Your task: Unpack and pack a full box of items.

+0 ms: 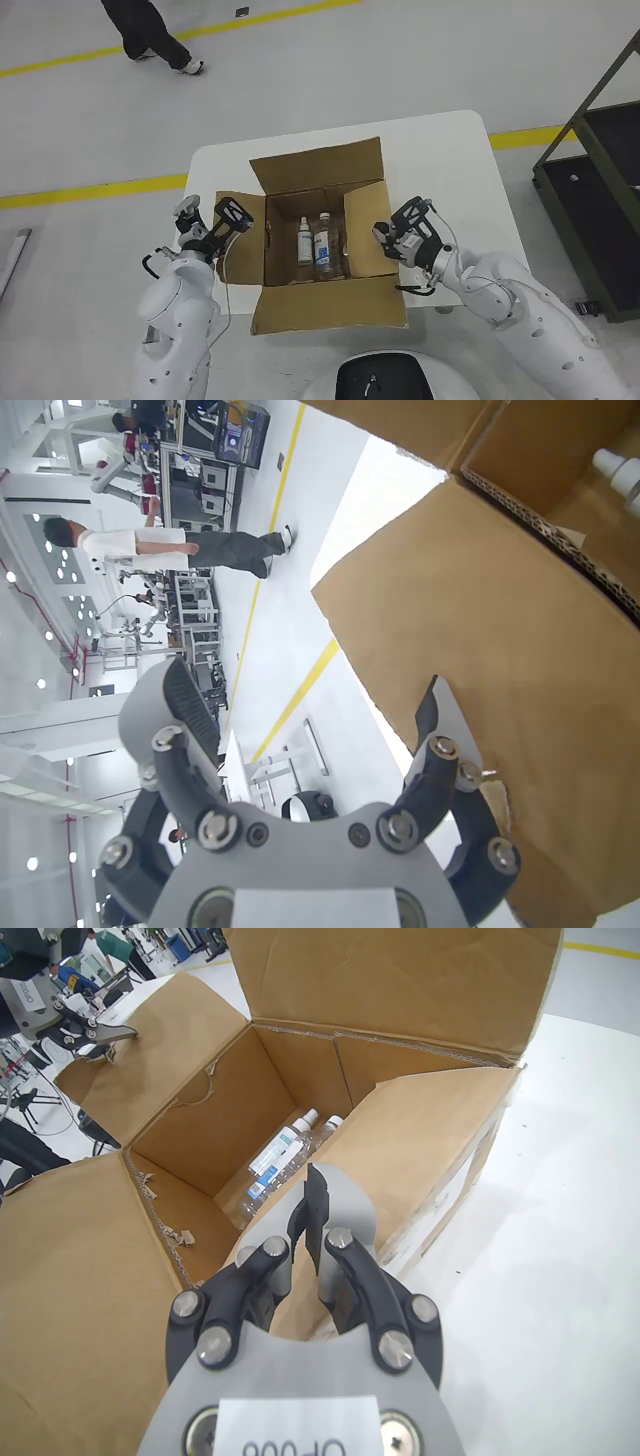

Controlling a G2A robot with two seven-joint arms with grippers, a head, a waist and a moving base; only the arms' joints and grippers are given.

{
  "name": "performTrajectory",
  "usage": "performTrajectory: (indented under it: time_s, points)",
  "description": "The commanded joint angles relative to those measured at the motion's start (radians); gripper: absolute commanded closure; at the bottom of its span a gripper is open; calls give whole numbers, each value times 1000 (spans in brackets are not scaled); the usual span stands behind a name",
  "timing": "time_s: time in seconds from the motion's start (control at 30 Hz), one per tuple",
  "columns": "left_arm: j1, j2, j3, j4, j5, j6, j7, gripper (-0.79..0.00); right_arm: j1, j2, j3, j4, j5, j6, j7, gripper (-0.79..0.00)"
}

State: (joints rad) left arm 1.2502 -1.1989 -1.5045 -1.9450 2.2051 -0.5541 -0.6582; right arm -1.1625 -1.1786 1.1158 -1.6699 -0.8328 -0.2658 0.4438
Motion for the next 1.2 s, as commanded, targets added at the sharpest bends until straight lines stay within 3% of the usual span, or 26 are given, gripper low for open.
performTrajectory:
  time_s: [0.0, 0.2, 0.6, 0.83, 1.0, 1.17]
  points:
    - [7, -1, 5, 13, 3, 9, 3, -785, 0, -1, -1, 2, -1, 2, 1, 0]
    - [18, -2, 8, 14, 1, 27, 16, -785, -5, -1, 8, -10, 5, 8, -5, 0]
    - [-30, -9, 16, -187, -81, 52, 39, -785, -158, 17, 186, -188, 45, 49, -153, 0]
    - [-56, -38, 164, -255, -456, 33, 7, -785, -275, 32, 315, -209, 67, 54, -176, 0]
    - [-85, -57, 270, -193, -733, 47, -13, -785, -333, 35, 354, -193, 71, 56, -180, 0]
    - [-109, -68, 321, -118, -949, 60, -58, -785, -365, 36, 354, -178, 64, 49, -188, 0]
